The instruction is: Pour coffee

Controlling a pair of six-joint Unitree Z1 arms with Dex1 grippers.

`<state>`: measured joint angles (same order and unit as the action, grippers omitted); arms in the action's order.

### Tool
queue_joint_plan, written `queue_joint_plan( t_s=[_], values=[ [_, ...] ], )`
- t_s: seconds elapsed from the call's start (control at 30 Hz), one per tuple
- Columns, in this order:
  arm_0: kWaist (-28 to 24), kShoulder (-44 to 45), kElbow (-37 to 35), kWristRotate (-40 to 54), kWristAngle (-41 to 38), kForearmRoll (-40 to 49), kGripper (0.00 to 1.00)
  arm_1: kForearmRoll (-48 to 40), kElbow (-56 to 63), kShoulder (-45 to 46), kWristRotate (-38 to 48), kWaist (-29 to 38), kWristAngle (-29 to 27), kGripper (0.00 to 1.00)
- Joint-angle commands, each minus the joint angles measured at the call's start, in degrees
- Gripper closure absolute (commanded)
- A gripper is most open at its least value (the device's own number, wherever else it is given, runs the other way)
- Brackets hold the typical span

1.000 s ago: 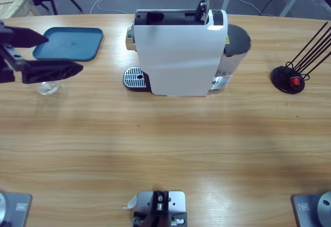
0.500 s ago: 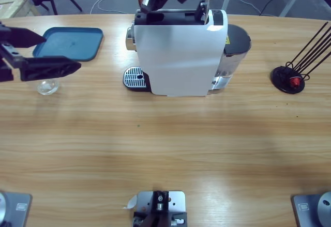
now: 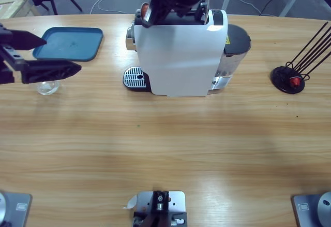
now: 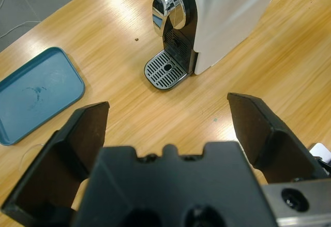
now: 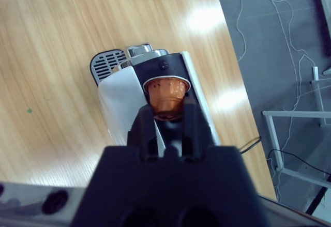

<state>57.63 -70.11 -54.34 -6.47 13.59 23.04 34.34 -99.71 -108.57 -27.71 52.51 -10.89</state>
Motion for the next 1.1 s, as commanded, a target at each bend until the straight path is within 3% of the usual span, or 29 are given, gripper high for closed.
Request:
queue_joint_plan(
  t_s=[0.03, 0.1, 0.13, 0.17, 0.3, 0.33, 0.43, 0.53, 0.57, 0.6, 0.67, 0.7, 0.77, 0.83, 1.0, 1.1],
  values=[
    [-0.5, 0.3, 2.2, -0.6, 0.7, 0.0, 0.0, -0.8, 2.4, -2.6, 1.6, 0.1, -0.3, 1.0],
    [-0.5, 0.3, 2.2, -0.6, 0.7, 0.0, 0.0, -0.8, 2.3, -2.4, 1.9, 0.1, -0.8, 1.0],
    [-0.5, 0.3, 2.2, -0.6, 0.7, 0.0, 0.0, -0.7, 2.3, -2.4, 2.0, 0.1, -1.4, 0.894],
    [-0.4, 0.3, 2.2, -0.6, 0.7, 0.0, 0.0, -0.5, 2.3, -2.4, 2.5, 0.1, -2.0, 0.694],
    [-0.5, 0.3, 2.3, -0.7, 0.7, 0.0, 0.0, -0.6, 2.9, -1.6, 4.7, 0.3, -5.6, 0.122],
    [-0.5, 0.5, 2.3, -0.7, 0.7, 0.0, 0.0, -1.0, 2.7, -1.2, 5.1, 0.6, -7.4, 0.053],
    [-0.5, 0.7, 2.4, -0.8, 0.7, 0.0, 0.0, -2.1, 1.7, 0.4, 5.7, 1.7, -9.9, 0.0],
    [-0.5, 0.6, 2.4, -1.0, 0.7, -0.1, 0.0, -2.7, 1.0, 2.7, 6.6, 3.6, -8.5, 0.007],
    [-0.5, 0.6, 2.4, -1.1, 0.7, -0.1, 0.0, -3.1, 1.0, 3.7, 7.0, 4.6, -7.1, 0.053],
    [-0.5, 0.7, 2.4, -1.1, 0.7, -0.1, 0.0, -3.4, 1.0, 4.8, 7.3, 5.7, -4.8, 0.21],
    [-0.5, 0.8, 2.4, -1.1, 0.7, -0.1, 0.0, -3.1, 0.9, 6.8, 10.3, 8.4, -3.6, 0.753],
    [-0.5, 1.0, 2.3, -1.1, 0.7, -0.1, 0.0, -2.6, 1.2, 7.5, 12.1, 9.5, -4.5, 0.975],
    [-0.5, 1.9, 2.1, -1.1, 0.8, -0.1, 0.0, -2.6, 3.4, 9.4, 15.5, 11.3, -6.1, 1.0],
    [-0.5, 2.8, 2.0, -1.0, 0.8, -0.1, 0.0, -3.0, 6.9, 12.1, 24.3, 12.7, -12.5, 1.0],
    [-0.4, 4.4, 1.7, -1.0, 0.7, 0.0, 0.0, -2.7, 15.6, 18.7, 46.2, 12.6, -11.8, 1.0],
    [-0.2, 5.1, 1.1, -1.0, 0.7, 0.0, 0.0, -4.3, 21.8, 21.8, 55.2, 11.7, -13.4, 1.0]
  ],
)
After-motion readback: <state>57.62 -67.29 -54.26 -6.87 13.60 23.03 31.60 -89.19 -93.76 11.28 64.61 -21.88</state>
